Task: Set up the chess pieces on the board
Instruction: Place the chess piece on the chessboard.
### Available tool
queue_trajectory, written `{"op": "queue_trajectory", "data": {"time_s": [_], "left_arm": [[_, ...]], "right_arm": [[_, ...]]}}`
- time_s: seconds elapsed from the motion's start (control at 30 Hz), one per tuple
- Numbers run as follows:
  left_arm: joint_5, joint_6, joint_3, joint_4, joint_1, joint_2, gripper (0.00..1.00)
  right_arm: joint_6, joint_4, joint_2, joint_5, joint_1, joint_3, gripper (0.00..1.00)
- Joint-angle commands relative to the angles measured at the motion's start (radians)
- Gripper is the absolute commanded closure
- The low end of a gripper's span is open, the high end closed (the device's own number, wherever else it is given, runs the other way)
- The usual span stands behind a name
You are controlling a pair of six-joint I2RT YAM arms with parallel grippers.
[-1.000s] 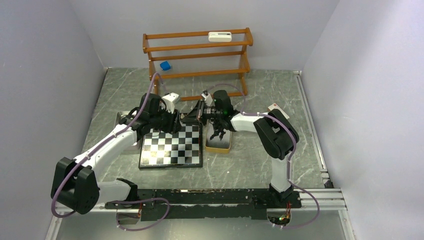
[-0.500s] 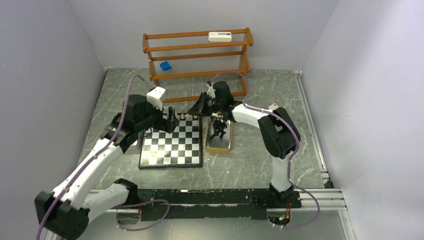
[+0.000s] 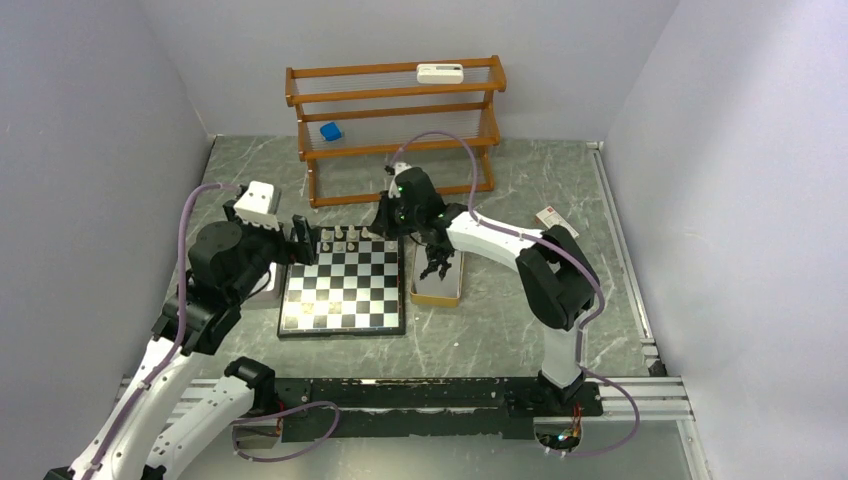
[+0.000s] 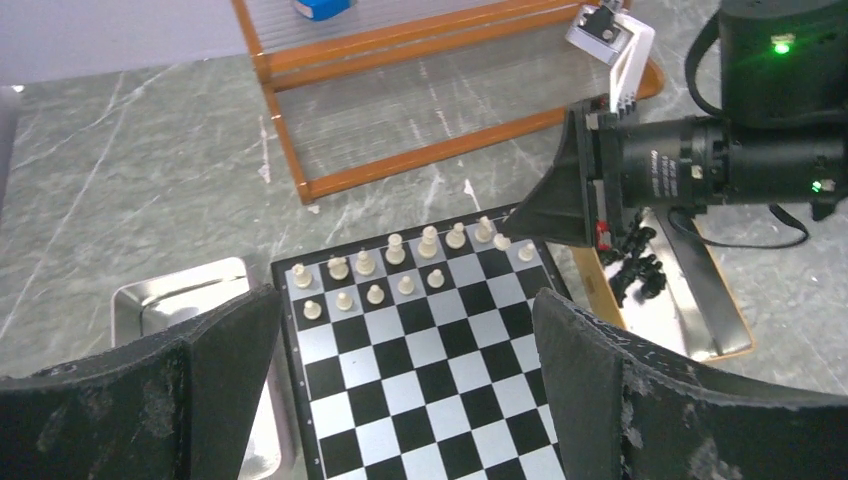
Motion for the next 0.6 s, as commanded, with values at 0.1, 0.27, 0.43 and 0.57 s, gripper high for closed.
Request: {"op": "queue_trajectory", "data": {"time_s": [0.1,0.27,0.43,0.57], "left_arm": [[-0.172,-0.016,0.001,-0.054,-0.003,-0.059,0.0],[-0.228,-0.014,-0.006,-0.05,-0.003,-0.123,0.0],[-0.231,-0.009,-0.012,-0.042,-0.004,-0.142,0.0],[-0.227,-0.007,-0.006,-0.045,-0.003,-0.126,0.0]], "right_arm": [[-0.144,-0.068,0.009,0.209,0.095,0.054,0.89],[-0.163,-0.119,0.044,0.278,0.124,0.093,0.88],[-0.16,-0.15,0.078,0.301,0.131,0.122,0.88],[-0.16,-0.174,0.102,0.308,0.135,0.142,0.88]]}}
